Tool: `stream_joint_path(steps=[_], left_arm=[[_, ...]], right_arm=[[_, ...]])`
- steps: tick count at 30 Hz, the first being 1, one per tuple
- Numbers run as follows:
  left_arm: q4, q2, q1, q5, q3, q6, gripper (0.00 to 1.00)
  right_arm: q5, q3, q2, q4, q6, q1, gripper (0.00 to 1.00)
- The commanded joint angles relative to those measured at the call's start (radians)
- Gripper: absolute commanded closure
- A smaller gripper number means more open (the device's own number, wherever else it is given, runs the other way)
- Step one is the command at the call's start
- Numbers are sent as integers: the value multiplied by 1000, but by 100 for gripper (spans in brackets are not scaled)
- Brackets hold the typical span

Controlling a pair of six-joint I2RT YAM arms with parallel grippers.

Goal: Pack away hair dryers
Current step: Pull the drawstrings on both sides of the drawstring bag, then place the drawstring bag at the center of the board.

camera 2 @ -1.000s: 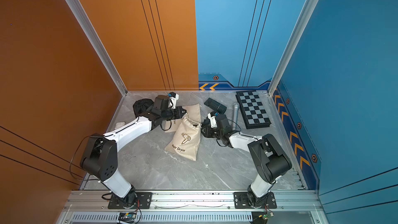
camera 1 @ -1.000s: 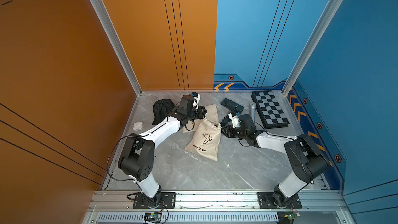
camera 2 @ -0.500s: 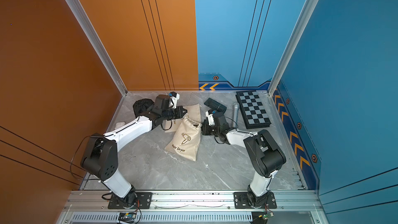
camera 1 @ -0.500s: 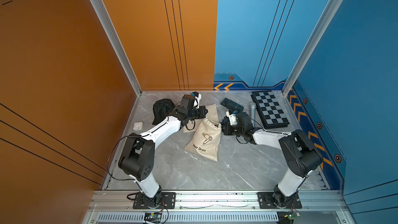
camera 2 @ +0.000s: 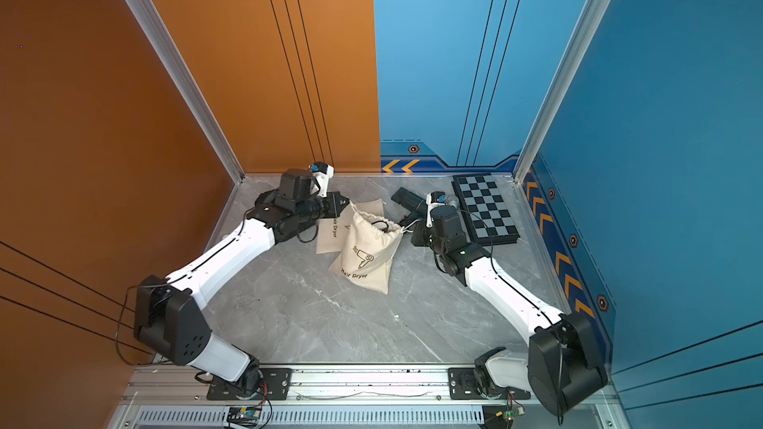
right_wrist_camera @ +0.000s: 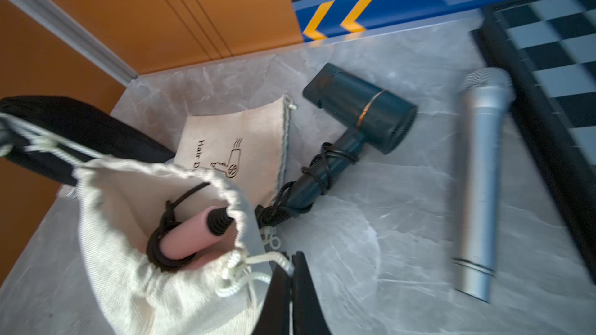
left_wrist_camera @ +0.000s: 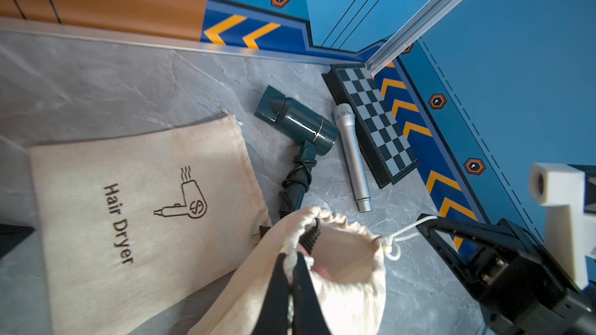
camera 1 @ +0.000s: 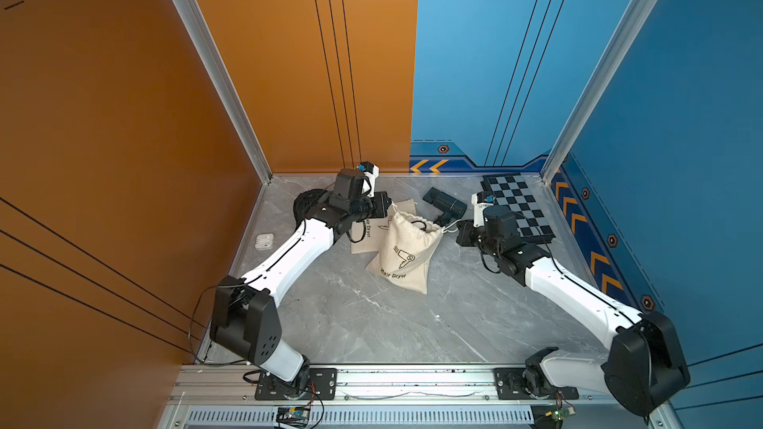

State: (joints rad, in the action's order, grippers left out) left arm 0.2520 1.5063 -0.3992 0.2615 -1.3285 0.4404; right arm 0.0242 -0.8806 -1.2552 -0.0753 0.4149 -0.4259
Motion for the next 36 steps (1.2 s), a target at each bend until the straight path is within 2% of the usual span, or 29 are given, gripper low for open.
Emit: stream_joint_path(steps=[1,6,11,18,23,29,36], left_arm=[[83,-114,35,-59,-40,-47,100],[183,-240,92,-123,-36,-71,100],[229,-307,191,-121,-10,-57,100],[248,-325,319,-100,18,-24,100],[271,-321,372,-100,29,-16,100],[309,-314,431,-101,9,-40,100],[313,-252,456,-37,-132,-29,100]], right_arm=[[193,-31,73,-149,-18,7,100],[284,-52,163,-269,-27,52,100],[267,-64,204,-333,-27,159,100],[259,-92,215,-395,-34,292,100],[223,-105,217,-408,-38,367,100],[197,-163,190,-414,-40,368,100],[184,-392,84,-400,-45,190,100]])
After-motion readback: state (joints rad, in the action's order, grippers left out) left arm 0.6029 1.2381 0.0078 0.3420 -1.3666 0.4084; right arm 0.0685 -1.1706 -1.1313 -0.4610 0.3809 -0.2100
